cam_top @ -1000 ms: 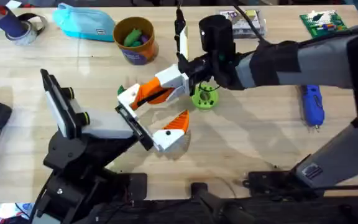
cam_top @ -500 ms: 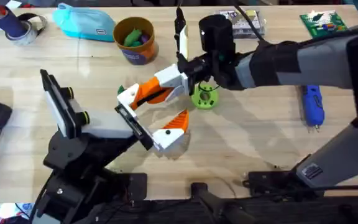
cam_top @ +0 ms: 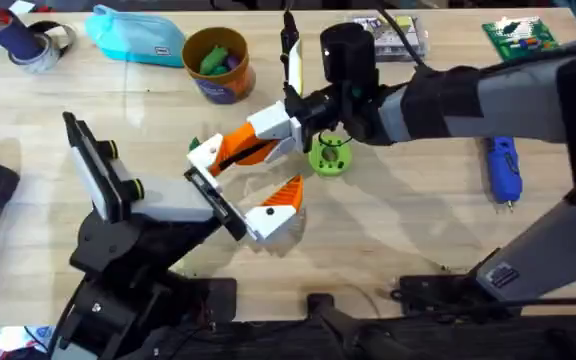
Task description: Pick up the gripper from the table and insert it into the empty holder that is missing its gripper. Then pick up a screw, insert it into the mounting hole, and use the screwdriver to tighten it. Finally, clean up the table by picking up the vegetable and placing it into the bucket.
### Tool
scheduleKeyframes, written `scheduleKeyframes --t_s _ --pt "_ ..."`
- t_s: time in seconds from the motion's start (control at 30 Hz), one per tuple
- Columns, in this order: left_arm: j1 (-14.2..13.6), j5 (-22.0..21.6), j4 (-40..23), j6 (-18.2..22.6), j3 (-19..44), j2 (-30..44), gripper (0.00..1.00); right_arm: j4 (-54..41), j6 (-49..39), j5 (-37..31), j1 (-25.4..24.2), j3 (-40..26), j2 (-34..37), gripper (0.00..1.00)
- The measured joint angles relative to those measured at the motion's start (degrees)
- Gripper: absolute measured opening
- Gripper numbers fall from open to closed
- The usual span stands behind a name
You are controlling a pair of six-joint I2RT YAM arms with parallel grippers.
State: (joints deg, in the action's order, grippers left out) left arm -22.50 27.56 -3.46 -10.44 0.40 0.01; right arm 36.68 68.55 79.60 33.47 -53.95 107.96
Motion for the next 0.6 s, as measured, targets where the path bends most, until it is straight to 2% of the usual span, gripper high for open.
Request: scheduleKeyframes --t_s 0.1,0.2,0.33,0.37,0.5,0.53,0.6 --pt "0.0 0.3 0.1 0.7 0.0 0.0 0.991 2.0 0.7 -0.7 0.4 0.1 0.0 0.208" --pt "-0.1 2.0 0.1 1.2 0.0 0.0 0.991 3.8 0.9 -1.4 1.9 0.2 0.0 0.416" --pt "-0.6 4.2 0.2 1.5 0.0 0.0 0.991 4.1 1.1 -2.0 3.4 0.2 0.0 0.555" --pt "-0.6 4.8 0.2 1.5 0.0 0.0 0.991 4.1 1.2 -2.3 3.4 0.2 0.0 0.652" --pt "-0.6 5.3 0.2 1.7 0.0 0.0 0.991 4.1 1.4 -2.5 2.9 0.2 0.0 0.93" --pt "-0.6 5.4 0.2 1.7 0.0 0.0 0.991 4.1 1.4 -2.5 2.7 0.2 0.0 0.973" --pt "-0.6 5.6 0.2 1.7 0.0 0.0 0.991 4.0 1.4 -2.6 2.1 0.2 0.0 0.992"
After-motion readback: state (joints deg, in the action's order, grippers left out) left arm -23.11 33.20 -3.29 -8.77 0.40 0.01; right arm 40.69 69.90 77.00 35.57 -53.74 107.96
